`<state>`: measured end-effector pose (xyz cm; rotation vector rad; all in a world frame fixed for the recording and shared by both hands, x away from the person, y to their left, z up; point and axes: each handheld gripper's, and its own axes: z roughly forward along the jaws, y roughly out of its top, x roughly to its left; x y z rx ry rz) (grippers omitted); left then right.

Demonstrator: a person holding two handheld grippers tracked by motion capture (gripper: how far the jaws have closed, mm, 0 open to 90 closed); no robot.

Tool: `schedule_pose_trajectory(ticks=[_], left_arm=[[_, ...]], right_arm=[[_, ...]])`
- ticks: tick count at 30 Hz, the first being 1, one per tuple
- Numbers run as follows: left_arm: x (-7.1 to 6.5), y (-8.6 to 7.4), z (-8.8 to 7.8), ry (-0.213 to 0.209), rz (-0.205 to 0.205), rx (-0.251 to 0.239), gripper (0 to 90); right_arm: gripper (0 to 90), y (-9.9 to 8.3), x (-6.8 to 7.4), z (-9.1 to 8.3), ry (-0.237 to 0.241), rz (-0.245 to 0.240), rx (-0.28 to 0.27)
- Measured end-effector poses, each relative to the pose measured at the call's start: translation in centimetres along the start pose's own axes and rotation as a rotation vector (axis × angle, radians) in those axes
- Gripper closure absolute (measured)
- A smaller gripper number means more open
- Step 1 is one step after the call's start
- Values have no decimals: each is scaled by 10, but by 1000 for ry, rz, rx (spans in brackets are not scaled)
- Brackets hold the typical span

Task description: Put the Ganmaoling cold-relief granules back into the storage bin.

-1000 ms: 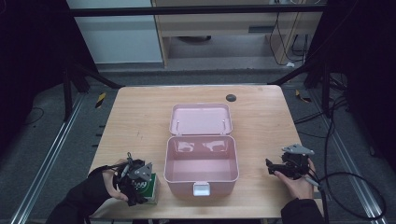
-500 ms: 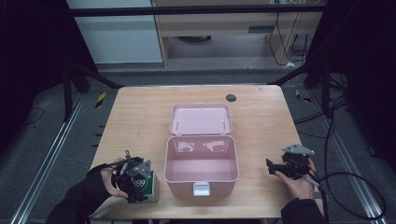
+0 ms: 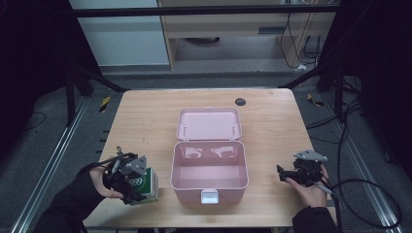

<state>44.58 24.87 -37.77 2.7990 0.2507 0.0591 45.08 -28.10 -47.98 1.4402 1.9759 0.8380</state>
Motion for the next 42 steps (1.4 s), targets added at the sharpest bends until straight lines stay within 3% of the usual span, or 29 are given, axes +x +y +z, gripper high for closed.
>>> schedule_pose_trajectory(ticks=[22,42], left_arm=[[8,38,-62,47,-25,-19,144],[16,82,-77,56,22,-37,145]], right_arm=[[60,-1,1,0,-5,-6,-9],[60,-1,0,0,-8,-7,-13]])
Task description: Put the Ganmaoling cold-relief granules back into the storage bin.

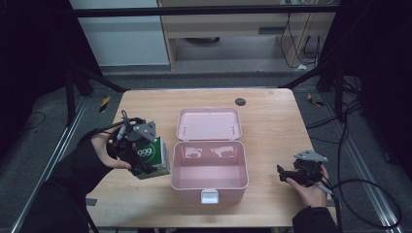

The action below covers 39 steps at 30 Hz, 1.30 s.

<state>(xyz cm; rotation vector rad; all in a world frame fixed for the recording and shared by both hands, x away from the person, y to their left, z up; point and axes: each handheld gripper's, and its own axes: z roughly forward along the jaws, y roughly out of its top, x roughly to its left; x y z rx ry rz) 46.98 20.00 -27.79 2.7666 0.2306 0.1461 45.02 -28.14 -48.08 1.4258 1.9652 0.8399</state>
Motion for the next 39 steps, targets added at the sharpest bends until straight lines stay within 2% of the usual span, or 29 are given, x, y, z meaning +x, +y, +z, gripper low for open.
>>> schedule_pose_trajectory(ticks=[5,23,39], left_arm=[[0,12,1,-3,25,-4,145],[-1,47,9,-30,69,-2,146],[0,71,25,-48,99,-11,146]], right_arm=[[60,0,0,0,-1,-1,0],[60,-1,-1,0,-3,-5,-3],[60,-1,0,1,0,-12,-5]])
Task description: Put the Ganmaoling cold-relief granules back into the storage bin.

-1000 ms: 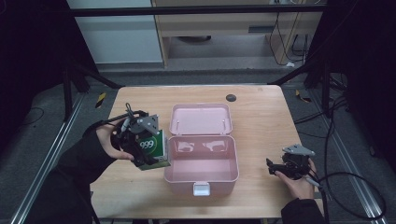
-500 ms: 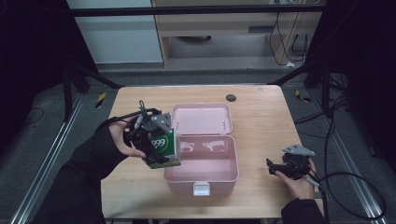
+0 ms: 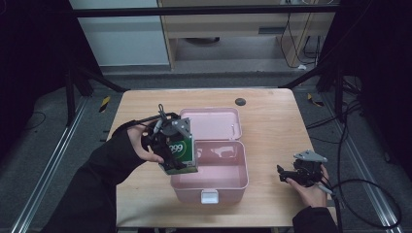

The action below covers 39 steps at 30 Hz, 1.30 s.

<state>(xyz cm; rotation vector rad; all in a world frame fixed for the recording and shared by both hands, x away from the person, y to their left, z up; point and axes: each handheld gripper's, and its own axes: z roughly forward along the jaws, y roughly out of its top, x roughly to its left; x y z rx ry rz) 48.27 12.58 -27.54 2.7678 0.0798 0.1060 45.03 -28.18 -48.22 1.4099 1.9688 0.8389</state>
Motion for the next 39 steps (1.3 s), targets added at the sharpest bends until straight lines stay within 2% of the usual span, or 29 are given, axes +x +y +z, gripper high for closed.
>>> schedule_pose_trajectory(ticks=[16,30,33,39], left_arm=[[3,17,21,-28,19,-6,146],[6,23,47,-37,53,50,147],[8,21,53,-52,46,46,147],[9,16,65,-51,44,71,147]], right_arm=[[61,0,1,0,1,-5,-1],[63,-1,1,1,2,-13,1],[64,-1,1,1,2,-15,2],[64,-1,2,2,4,-18,3]])
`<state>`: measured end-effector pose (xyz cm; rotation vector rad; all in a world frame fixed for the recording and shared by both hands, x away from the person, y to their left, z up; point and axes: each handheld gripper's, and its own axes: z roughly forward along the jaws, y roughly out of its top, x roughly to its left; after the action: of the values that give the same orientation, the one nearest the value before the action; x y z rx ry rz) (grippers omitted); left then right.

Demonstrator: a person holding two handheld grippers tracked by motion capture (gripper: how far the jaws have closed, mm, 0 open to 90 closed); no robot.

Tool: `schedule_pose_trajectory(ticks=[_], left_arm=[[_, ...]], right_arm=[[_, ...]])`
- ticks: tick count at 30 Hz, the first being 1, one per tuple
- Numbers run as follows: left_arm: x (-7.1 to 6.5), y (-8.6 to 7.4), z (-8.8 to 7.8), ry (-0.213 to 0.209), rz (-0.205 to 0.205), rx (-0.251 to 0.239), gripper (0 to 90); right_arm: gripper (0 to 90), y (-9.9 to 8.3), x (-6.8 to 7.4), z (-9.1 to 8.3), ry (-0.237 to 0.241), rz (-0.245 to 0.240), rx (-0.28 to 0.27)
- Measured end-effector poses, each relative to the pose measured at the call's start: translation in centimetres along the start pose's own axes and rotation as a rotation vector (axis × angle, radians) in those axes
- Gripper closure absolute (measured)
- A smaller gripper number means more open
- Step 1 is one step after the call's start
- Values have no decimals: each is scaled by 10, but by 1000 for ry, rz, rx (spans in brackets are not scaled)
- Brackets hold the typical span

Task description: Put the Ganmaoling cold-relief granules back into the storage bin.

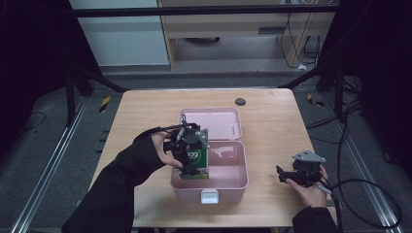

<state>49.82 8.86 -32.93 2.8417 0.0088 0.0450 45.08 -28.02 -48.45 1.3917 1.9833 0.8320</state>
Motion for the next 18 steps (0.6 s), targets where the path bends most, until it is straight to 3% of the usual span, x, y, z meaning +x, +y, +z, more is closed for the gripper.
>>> schedule_pose_trajectory(ticks=[9,18], left_arm=[[2,-9,18,-26,-16,13,147],[4,-13,31,-17,-20,33,147]], right_arm=[[64,0,1,0,-1,-2,5],[65,0,1,1,-1,-8,4]])
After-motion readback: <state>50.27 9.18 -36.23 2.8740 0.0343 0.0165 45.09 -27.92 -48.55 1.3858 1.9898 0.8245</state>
